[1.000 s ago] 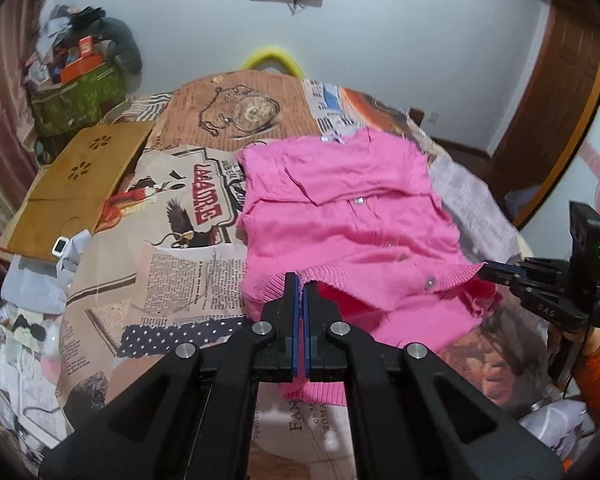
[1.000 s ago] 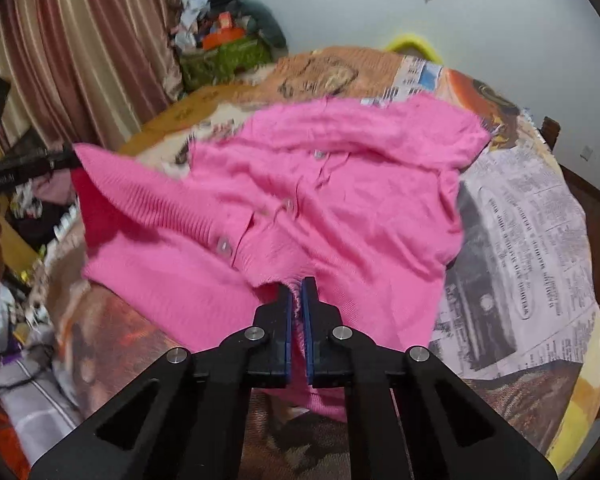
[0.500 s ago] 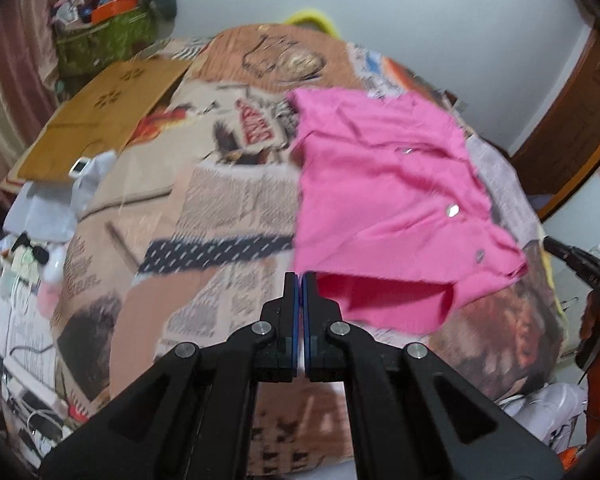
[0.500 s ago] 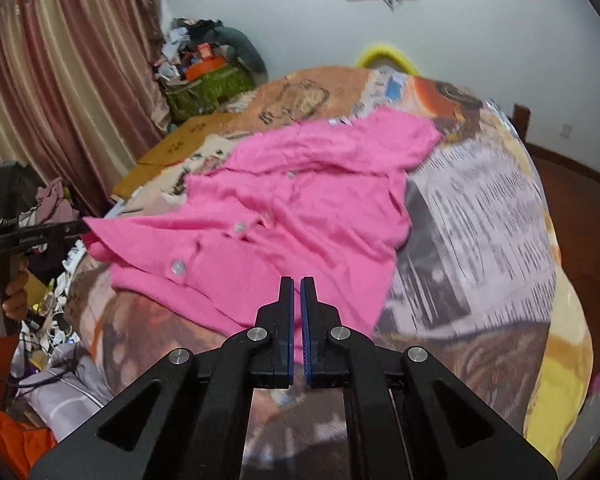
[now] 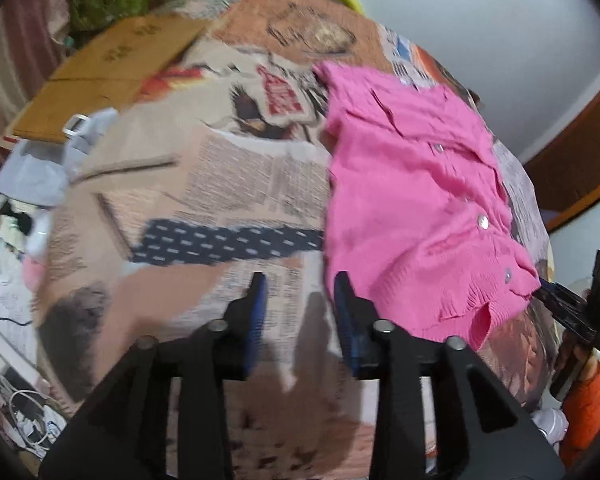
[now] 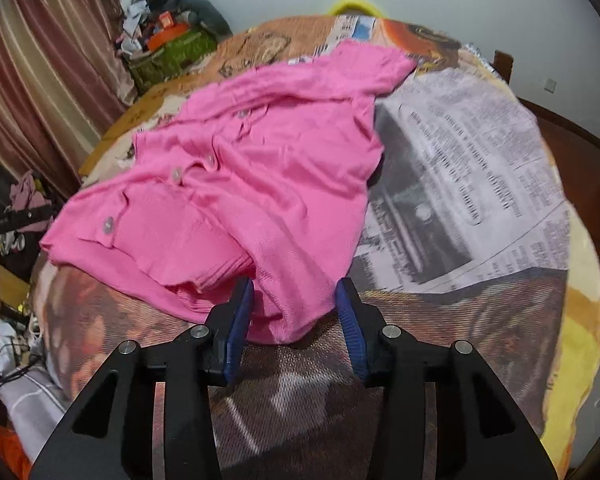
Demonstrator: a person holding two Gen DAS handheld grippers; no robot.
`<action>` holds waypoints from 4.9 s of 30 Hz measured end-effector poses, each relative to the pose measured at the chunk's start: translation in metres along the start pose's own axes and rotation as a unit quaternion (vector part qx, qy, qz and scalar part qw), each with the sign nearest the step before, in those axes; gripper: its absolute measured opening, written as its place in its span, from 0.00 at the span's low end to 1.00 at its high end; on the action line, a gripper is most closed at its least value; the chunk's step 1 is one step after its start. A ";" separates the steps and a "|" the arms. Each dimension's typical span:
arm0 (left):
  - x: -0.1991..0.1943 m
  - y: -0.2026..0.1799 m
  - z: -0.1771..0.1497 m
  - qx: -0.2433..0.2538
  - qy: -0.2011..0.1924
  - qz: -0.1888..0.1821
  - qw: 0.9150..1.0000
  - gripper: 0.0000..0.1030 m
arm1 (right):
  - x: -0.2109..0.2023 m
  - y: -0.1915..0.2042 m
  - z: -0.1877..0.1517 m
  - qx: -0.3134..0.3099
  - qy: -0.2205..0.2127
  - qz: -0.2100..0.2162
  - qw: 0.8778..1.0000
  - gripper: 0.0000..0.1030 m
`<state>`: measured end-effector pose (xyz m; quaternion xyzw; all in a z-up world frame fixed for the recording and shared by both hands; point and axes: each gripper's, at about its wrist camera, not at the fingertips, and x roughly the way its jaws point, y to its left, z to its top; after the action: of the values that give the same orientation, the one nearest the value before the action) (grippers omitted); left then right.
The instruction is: Fold small clothes
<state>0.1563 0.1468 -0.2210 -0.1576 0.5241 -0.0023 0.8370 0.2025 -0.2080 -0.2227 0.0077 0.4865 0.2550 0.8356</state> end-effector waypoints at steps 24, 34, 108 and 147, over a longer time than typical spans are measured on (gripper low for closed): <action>-0.007 -0.027 -0.007 0.035 -0.005 -0.003 0.999 0.03 | -0.060 -0.013 -0.014 0.024 -0.041 -0.003 0.999 0.06; 0.007 -0.027 -0.015 0.031 0.017 0.001 0.999 0.14 | -0.022 0.033 -0.011 -0.056 -0.005 0.029 0.998 0.35; -0.005 -0.057 -0.020 0.048 0.013 -0.046 0.998 0.06 | -0.044 0.000 -0.046 0.009 0.013 0.048 0.999 0.07; 0.081 -0.070 0.261 0.015 -0.083 0.000 0.996 0.06 | 0.000 -0.047 0.191 -0.035 -0.159 -0.019 0.987 0.06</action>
<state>0.4332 0.1350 -0.1691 -0.1445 0.4524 0.0025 0.8800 0.3784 -0.2035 -0.1346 0.0095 0.3385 0.2515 0.9067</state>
